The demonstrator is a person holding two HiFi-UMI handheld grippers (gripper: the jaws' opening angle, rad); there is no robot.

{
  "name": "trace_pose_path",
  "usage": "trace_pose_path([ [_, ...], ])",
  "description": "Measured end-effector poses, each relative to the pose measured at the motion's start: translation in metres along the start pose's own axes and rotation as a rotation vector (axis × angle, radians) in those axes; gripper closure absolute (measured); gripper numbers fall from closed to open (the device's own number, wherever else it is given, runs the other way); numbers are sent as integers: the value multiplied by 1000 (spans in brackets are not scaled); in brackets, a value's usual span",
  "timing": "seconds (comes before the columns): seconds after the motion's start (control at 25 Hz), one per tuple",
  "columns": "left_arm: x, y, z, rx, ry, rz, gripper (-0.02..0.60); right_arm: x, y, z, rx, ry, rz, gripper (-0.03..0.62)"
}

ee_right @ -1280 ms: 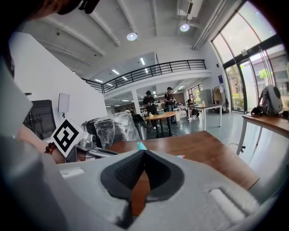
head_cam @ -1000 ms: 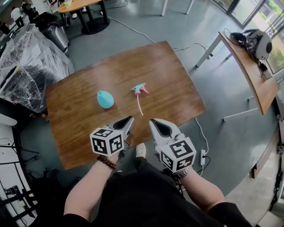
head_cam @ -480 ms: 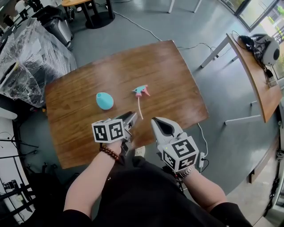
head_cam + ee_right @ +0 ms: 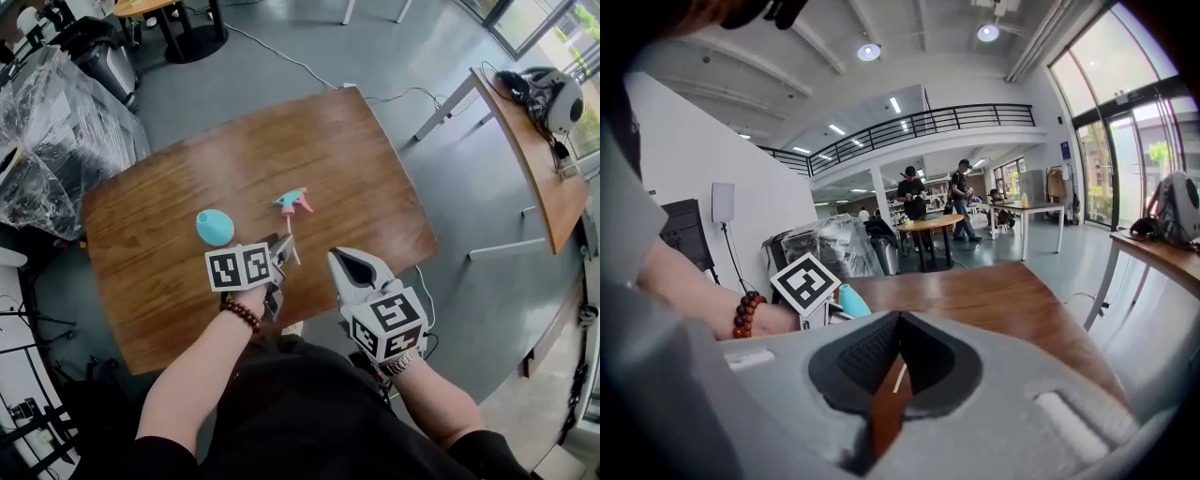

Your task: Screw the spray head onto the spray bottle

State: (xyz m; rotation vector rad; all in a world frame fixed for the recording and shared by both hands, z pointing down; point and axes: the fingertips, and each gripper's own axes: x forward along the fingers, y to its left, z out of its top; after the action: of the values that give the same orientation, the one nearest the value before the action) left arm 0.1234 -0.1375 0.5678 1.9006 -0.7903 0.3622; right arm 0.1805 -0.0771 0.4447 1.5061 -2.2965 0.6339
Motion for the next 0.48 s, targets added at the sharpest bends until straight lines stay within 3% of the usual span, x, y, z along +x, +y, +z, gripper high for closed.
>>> trace_pose_path([
  [0.48, 35, 24, -3, -60, 68, 51, 397, 19, -23, 5, 9, 33, -45, 602],
])
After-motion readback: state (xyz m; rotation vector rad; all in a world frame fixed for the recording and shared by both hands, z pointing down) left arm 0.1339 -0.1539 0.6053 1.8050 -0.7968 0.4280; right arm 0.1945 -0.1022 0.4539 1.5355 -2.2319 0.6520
